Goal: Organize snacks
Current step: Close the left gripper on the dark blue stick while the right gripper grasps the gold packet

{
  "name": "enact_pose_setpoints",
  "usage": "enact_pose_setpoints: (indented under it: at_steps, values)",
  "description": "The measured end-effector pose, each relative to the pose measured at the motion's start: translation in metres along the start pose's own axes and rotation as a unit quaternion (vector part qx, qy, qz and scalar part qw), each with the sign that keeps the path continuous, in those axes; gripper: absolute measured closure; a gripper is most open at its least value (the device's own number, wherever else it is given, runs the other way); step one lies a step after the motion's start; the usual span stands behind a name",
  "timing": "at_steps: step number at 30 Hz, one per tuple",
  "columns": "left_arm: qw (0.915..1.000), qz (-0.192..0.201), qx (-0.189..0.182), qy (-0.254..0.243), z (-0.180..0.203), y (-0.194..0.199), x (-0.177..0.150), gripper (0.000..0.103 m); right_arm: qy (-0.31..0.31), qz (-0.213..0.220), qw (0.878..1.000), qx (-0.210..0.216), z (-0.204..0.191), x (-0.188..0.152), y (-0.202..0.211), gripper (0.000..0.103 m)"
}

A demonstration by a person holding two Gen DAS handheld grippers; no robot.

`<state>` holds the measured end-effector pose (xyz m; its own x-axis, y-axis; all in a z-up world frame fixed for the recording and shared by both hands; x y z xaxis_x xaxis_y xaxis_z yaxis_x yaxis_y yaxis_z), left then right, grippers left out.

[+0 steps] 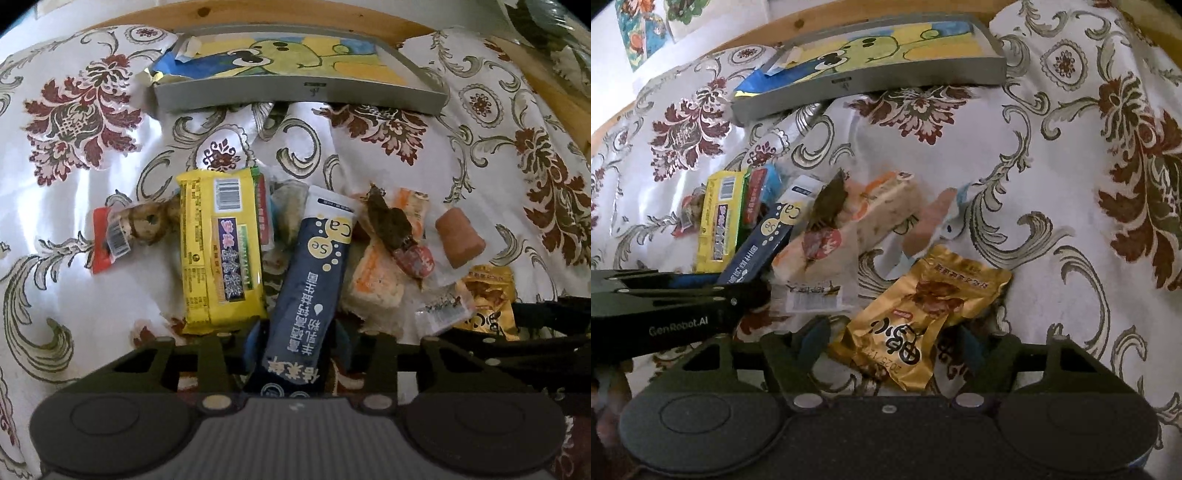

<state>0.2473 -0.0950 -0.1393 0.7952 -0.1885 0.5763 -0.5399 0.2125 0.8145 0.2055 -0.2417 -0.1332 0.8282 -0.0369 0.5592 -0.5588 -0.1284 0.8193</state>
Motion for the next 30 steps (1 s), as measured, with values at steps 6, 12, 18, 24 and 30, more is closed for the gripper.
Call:
enact_pose_setpoints:
  at_steps: [6, 12, 18, 24, 30]
  values:
    - [0.9999, -0.011, 0.001, 0.008, 0.004, 0.004, -0.002, 0.064, 0.030, 0.003, 0.999, -0.024, -0.006, -0.003, 0.004, 0.055]
    - [0.9992, -0.020, -0.010, 0.033, 0.004, 0.011, -0.005, 0.066, 0.013, 0.014, 1.000, -0.018, -0.006, -0.004, 0.010, 0.058]
    - [0.9976, -0.027, -0.023, 0.059, 0.002, 0.017, -0.011, 0.069, 0.007, 0.020, 1.000, -0.010, -0.008, -0.004, 0.014, 0.060]
    - [0.9970, -0.024, -0.028, 0.068, 0.003, 0.024, -0.013, 0.071, 0.011, 0.026, 1.000, -0.002, -0.014, -0.005, 0.019, 0.061]
    - [0.9970, -0.021, -0.038, 0.064, 0.012, 0.036, -0.014, 0.072, 0.023, 0.042, 0.999, -0.003, -0.018, -0.004, 0.028, 0.061]
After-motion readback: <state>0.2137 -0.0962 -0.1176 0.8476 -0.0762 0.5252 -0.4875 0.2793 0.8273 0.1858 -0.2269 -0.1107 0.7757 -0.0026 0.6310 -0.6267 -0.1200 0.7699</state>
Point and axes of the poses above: each gripper's, at about its wrist camera, not at the fingertips, and y roughly against the way its jaws point, z to its right, x to its top, the point moved 10 cm from there along -y, roughly the way its jaws point, and after that the axes turned 3 degrees about -z, right-handed, at the moved point
